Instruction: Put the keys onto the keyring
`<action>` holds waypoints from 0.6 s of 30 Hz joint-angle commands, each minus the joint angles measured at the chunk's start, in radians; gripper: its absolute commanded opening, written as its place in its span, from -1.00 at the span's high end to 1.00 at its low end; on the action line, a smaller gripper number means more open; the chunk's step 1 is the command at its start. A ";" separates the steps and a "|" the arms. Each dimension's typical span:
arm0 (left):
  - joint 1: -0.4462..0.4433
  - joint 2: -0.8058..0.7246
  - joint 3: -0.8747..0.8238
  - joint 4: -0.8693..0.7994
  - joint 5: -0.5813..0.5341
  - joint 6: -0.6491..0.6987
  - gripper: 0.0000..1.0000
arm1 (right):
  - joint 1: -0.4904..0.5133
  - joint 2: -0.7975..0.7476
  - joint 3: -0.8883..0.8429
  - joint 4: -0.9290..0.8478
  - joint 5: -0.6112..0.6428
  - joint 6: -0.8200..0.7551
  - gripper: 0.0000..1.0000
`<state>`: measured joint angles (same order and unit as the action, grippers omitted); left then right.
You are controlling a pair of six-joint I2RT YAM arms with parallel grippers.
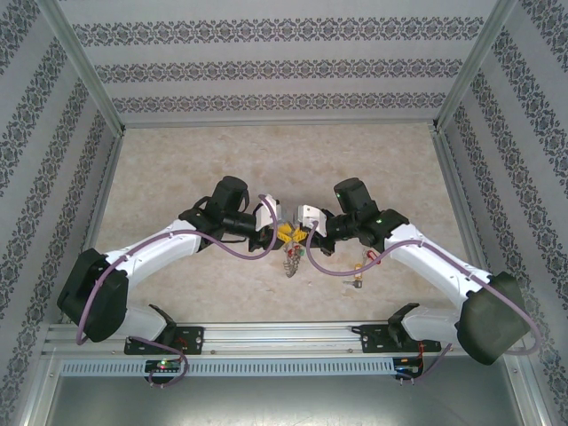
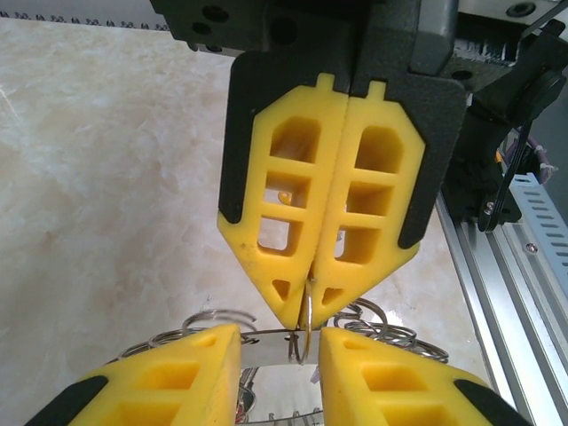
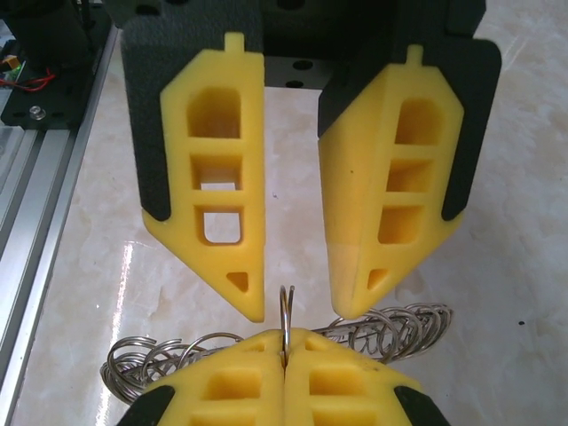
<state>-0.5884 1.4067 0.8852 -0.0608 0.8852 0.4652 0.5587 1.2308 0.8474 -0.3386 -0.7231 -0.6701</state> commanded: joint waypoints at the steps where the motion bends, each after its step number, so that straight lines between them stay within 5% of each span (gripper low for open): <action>1: -0.015 0.012 0.018 -0.008 -0.001 0.031 0.38 | -0.001 -0.036 -0.014 0.050 -0.055 0.029 1.00; 8: -0.022 0.036 0.045 -0.007 0.028 0.013 0.59 | -0.005 -0.041 -0.016 0.068 -0.094 0.070 1.00; 14: -0.024 0.024 0.031 0.020 0.020 -0.007 0.98 | -0.008 -0.037 -0.015 0.058 -0.083 0.080 1.00; 18: -0.026 0.002 -0.006 0.104 0.005 -0.050 1.00 | -0.015 -0.052 -0.036 0.064 -0.055 0.084 0.94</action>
<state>-0.5968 1.4311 0.8967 -0.0509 0.8898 0.4511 0.5449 1.2091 0.8314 -0.3099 -0.7258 -0.5995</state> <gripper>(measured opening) 0.058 0.059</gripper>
